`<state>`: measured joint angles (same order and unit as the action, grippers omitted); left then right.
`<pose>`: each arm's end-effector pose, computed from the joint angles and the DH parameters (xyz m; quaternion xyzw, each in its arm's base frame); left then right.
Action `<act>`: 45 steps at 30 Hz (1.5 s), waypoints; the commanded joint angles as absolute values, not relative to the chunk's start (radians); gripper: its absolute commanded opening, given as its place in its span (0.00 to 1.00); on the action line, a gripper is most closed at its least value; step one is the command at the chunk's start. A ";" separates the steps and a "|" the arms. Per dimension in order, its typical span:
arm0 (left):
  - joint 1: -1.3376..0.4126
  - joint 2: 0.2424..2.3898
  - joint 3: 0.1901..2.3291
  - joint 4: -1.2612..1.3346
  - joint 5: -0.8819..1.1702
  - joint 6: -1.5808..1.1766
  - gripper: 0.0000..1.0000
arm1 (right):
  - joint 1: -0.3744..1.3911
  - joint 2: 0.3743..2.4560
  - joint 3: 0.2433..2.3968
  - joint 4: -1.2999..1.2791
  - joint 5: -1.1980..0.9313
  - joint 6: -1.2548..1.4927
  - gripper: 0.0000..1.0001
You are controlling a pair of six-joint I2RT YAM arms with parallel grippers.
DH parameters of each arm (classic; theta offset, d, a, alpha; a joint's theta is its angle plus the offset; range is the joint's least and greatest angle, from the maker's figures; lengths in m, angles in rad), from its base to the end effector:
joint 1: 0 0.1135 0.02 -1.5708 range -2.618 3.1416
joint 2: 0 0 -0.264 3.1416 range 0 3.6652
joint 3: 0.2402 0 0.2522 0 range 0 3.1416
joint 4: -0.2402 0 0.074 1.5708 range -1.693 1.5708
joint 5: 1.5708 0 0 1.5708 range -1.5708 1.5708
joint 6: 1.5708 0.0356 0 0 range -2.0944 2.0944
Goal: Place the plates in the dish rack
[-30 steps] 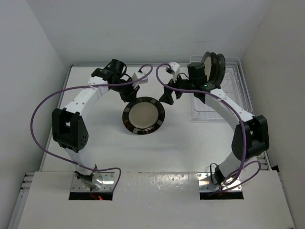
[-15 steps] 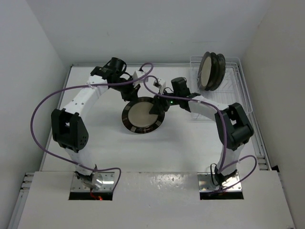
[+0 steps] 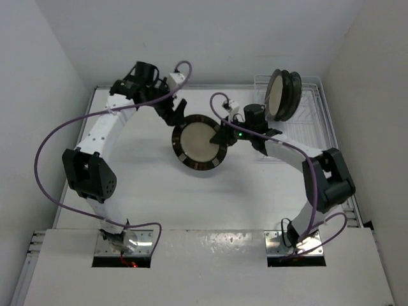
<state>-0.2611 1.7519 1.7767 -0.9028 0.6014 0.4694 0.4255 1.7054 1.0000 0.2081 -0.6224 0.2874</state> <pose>0.3590 -0.1168 0.3597 0.4148 0.8032 -0.2434 0.3515 0.3296 0.1722 0.2129 -0.2126 0.8053 0.4165 0.3644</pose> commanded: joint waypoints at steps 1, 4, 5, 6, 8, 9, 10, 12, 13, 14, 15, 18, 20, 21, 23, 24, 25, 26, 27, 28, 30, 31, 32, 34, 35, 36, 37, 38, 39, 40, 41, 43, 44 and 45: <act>-0.157 1.704 1.920 -0.807 0.494 0.270 1.00 | 0.333 1.481 1.066 0.269 -0.488 0.347 0.00; -0.046 1.713 2.011 -0.782 0.466 0.175 1.00 | 0.272 1.376 1.132 0.210 -0.341 0.339 0.00; -0.023 1.713 2.022 -0.782 0.466 0.161 1.00 | 0.241 1.337 1.164 0.160 -0.284 0.330 0.00; 0.015 1.713 2.022 -0.773 0.466 0.161 1.00 | 0.210 1.300 1.178 0.155 -0.223 0.330 0.00; 0.038 1.713 2.004 -0.773 0.466 0.161 1.00 | 0.149 1.244 1.230 0.150 -0.073 0.309 0.00; 0.038 1.713 1.987 -0.773 0.478 0.161 1.00 | 0.131 1.230 1.244 0.152 -0.034 0.299 0.00; 0.052 1.701 1.967 -0.764 0.489 0.152 1.00 | 0.112 1.198 1.281 0.152 0.041 0.288 0.00; 0.061 1.701 1.913 -0.764 0.521 0.152 1.00 | 0.051 1.184 1.325 0.156 0.123 0.230 0.00; 0.061 1.691 1.899 -0.753 0.522 0.152 1.00 | 0.042 1.180 1.350 0.164 0.261 0.182 0.00; 0.061 1.690 1.888 -0.753 0.532 0.152 1.00 | 0.032 1.177 1.354 0.175 0.305 0.158 0.00; 0.061 1.690 1.879 -0.753 0.532 0.152 1.00 | 0.014 1.175 1.344 0.237 0.342 0.068 0.00; 0.071 1.690 1.879 -0.753 0.543 0.161 1.00 | -0.026 1.196 1.322 0.340 0.546 0.008 0.00; 0.071 1.690 1.870 -0.753 0.543 0.161 1.00 | -0.055 1.218 1.316 0.379 0.572 -0.055 0.00; 0.071 1.690 1.870 -0.753 0.554 0.161 1.00 | -0.061 1.247 1.306 0.402 0.563 -0.067 0.00; 0.080 1.690 1.861 -0.753 0.554 0.161 1.00 | -0.086 1.290 1.302 0.428 0.537 -0.098 0.00; 0.080 1.690 1.861 -0.753 0.554 0.161 1.00 | -0.093 1.325 1.307 0.437 0.529 -0.103 0.00; 0.080 1.690 1.850 -0.753 0.554 0.161 1.00 | -0.115 1.342 1.312 0.457 0.517 -0.104 0.00; 0.080 1.681 1.841 -0.753 0.554 0.161 1.00 | -0.133 1.380 1.313 0.468 0.456 -0.103 0.00; 0.080 1.681 1.832 -0.753 0.554 0.161 1.00 | -0.143 1.393 1.312 0.477 0.428 -0.107 0.00; 0.080 1.681 1.813 -0.753 0.554 0.161 1.00 | -0.159 1.451 1.327 0.497 0.395 -0.109 0.00; 0.080 1.657 1.789 -0.753 0.545 0.172 1.00 | -0.176 1.486 1.348 0.470 0.381 -0.107 0.00; 0.089 1.657 1.758 -0.753 0.545 0.181 1.00 | -0.186 1.530 1.371 0.457 0.391 -0.098 0.00; 0.089 1.645 1.743 -0.753 0.531 0.181 1.00 | -0.198 1.537 1.373 0.448 0.368 -0.056 0.00; 0.089 1.634 1.703 -0.753 0.519 0.190 1.00 | -0.216 1.565 1.368 0.420 0.345 0.041 0.00; 0.100 1.623 1.683 -0.753 0.518 0.190 1.00 | -0.219 1.578 1.362 0.399 0.339 0.057 0.00; 0.100 1.614 1.683 -0.753 0.518 0.190 1.00 | -0.222 1.585 1.362 0.399 0.327 0.084 0.00; 0.100 1.614 1.669 -0.753 0.509 0.190 1.00 | -0.222 1.586 1.347 0.397 0.318 0.107 0.00; 0.100 1.614 1.669 -0.753 0.509 0.199 1.00 | -0.222 1.591 1.327 0.402 0.298 0.115 0.00; 0.109 1.614 1.669 -0.753 0.509 0.199 1.00 | -0.219 1.595 1.321 0.400 0.295 0.126 0.00; 0.109 1.605 1.660 -0.753 0.509 0.199 1.00 | -0.216 1.595 1.301 0.413 0.288 0.130 0.00; 0.109 1.605 1.660 -0.753 0.509 0.199 1.00 | -0.215 1.600 1.284 0.419 0.287 0.132 0.00; 0.118 1.605 1.660 -0.753 0.509 0.199 1.00 | -0.206 1.608 1.270 0.422 0.296 0.133 0.00; 0.118 1.605 1.660 -0.753 0.509 0.199 1.00 | -0.204 1.609 1.266 0.419 0.298 0.136 0.00; 0.118 1.605 1.660 -0.753 0.509 0.199 1.00 | -0.196 1.615 1.262 0.420 0.302 0.135 0.00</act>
